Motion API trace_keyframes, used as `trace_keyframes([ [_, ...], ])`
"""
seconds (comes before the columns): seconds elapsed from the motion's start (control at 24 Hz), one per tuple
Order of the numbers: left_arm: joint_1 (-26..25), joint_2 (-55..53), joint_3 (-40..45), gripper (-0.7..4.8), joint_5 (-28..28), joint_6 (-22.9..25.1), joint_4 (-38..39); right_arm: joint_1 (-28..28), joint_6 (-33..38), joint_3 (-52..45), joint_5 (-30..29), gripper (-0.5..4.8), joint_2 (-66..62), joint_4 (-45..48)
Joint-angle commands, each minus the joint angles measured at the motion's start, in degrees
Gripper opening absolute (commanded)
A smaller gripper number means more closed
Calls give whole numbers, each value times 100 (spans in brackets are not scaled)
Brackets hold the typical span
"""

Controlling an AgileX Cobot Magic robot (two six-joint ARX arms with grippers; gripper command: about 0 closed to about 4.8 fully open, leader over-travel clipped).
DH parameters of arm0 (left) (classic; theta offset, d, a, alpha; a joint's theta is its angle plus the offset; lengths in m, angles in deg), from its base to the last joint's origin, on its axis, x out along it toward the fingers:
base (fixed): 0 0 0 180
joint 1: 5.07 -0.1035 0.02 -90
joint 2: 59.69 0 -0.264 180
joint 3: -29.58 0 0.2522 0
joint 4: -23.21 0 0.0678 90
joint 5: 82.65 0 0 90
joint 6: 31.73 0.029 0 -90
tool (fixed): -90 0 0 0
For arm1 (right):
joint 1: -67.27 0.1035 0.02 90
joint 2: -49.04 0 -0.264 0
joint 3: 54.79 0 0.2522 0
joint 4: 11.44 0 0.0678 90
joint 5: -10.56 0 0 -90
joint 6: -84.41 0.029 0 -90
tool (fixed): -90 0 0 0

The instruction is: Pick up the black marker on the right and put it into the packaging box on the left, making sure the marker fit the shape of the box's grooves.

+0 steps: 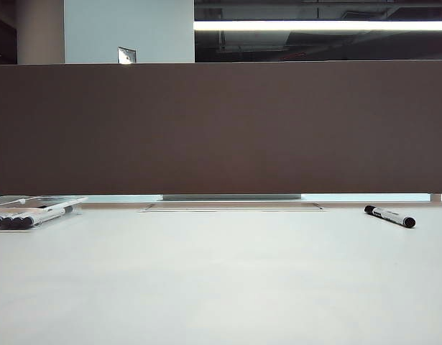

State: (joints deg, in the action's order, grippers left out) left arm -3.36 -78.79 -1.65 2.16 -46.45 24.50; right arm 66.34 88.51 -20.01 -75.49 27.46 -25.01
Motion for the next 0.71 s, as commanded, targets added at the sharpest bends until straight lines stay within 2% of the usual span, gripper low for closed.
trace_keyframes([
  [0.04,354,-546,-195,-5,-13,358,-380,4,15,278,-22,-6,-367,177],
  [0.12,798,-1049,-328,-5,-11,678,-595,4,15,479,-24,-6,-745,179],
  [0.33,2026,-2280,-645,-6,-13,879,-752,4,15,931,-24,-5,-1685,197],
  [0.58,2905,-2848,-654,-5,-13,909,-754,7,13,1008,-275,-5,-2326,669],
  [0.71,3327,-2999,-651,-5,-13,1215,-732,7,13,1038,-282,-5,-2592,745],
])
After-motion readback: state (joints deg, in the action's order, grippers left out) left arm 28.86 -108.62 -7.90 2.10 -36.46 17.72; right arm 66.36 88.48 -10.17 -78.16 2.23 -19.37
